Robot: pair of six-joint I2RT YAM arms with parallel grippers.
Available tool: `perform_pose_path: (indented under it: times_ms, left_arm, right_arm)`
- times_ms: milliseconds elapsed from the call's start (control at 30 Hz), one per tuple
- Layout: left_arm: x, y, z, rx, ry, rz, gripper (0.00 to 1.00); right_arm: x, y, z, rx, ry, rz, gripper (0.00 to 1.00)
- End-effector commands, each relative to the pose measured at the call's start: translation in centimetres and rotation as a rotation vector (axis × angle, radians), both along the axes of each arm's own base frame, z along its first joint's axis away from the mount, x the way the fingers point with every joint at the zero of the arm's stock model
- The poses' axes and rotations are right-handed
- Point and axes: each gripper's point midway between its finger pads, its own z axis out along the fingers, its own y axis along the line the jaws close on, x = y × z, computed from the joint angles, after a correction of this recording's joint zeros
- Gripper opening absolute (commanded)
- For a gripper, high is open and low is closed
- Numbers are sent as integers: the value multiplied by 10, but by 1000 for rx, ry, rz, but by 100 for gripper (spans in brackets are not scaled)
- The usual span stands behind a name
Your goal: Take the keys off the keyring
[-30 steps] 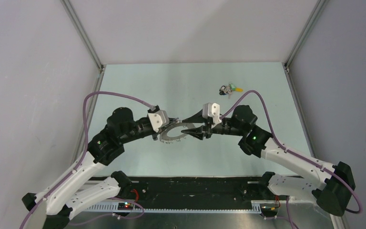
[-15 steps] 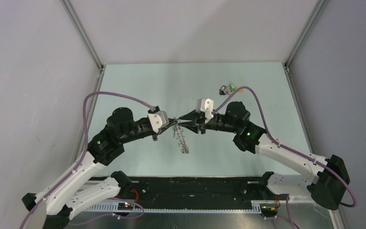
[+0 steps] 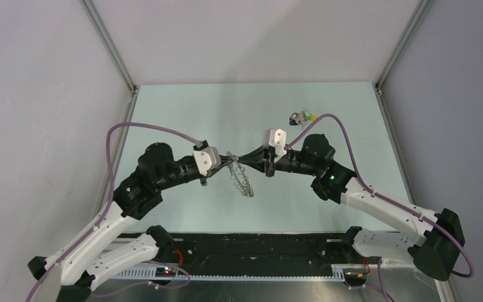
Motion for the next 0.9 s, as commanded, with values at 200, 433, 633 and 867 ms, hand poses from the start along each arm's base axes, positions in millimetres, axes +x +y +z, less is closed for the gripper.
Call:
perform_pose_path:
  times_ms: [200,433,633,867]
  left_arm:
    - [2,0,21,-50,-60,11,0]
    - [2,-3,18,-46,-47,-5,0]
    - [0,-5,17,-45,-41,-19,0]
    - [0,-7,15,-41,-31,-26,0]
  right_arm:
    - [-17,-27,67,233,31,65,0]
    - [-25,-29,79,290,39,99,0]
    - [-28,-24,83,330,58,135,0]
    - [-27,-19,86,361,57,154,0]
